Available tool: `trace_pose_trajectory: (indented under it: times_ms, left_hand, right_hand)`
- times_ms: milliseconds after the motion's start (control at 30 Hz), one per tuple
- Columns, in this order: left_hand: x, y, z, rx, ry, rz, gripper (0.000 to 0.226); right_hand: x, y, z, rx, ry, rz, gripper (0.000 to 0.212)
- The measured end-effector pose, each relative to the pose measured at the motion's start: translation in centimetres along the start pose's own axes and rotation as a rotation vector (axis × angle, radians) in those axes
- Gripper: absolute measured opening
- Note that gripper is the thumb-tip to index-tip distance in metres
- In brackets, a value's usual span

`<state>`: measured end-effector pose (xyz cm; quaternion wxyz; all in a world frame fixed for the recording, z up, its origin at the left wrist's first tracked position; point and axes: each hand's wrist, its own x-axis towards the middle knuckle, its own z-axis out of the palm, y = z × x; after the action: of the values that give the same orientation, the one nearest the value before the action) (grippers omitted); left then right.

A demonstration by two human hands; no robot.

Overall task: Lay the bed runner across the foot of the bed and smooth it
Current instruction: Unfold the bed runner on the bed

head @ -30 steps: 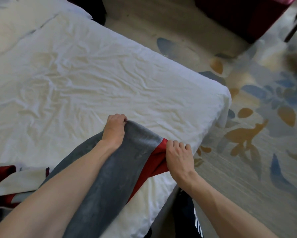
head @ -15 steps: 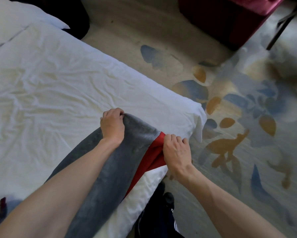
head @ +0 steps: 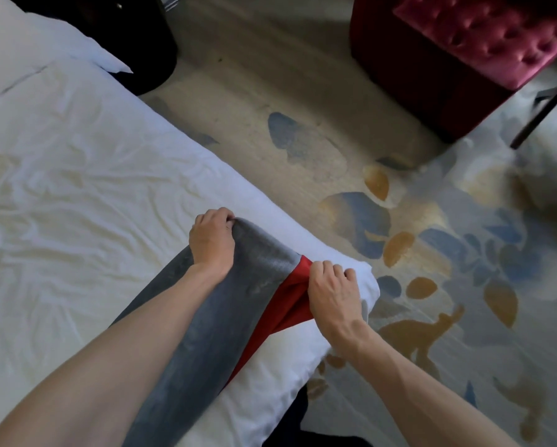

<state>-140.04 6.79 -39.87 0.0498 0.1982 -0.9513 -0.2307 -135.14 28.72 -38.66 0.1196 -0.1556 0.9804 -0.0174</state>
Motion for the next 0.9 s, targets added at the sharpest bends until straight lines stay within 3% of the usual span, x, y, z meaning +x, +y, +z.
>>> trace_pose_trajectory:
  times_ms: [700, 900]
  left_hand:
    - [12.2, 12.3, 9.8, -0.009, 0.024, -0.084, 0.015]
    - [11.9, 13.6, 14.3, -0.001, -0.061, -0.12, 0.014]
  right_hand:
    - [15.3, 14.8, -1.0, -0.056, -0.097, -0.141, 0.026]
    - [16.3, 17.3, 1.5, -0.049, -0.203, -0.198, 0.028]
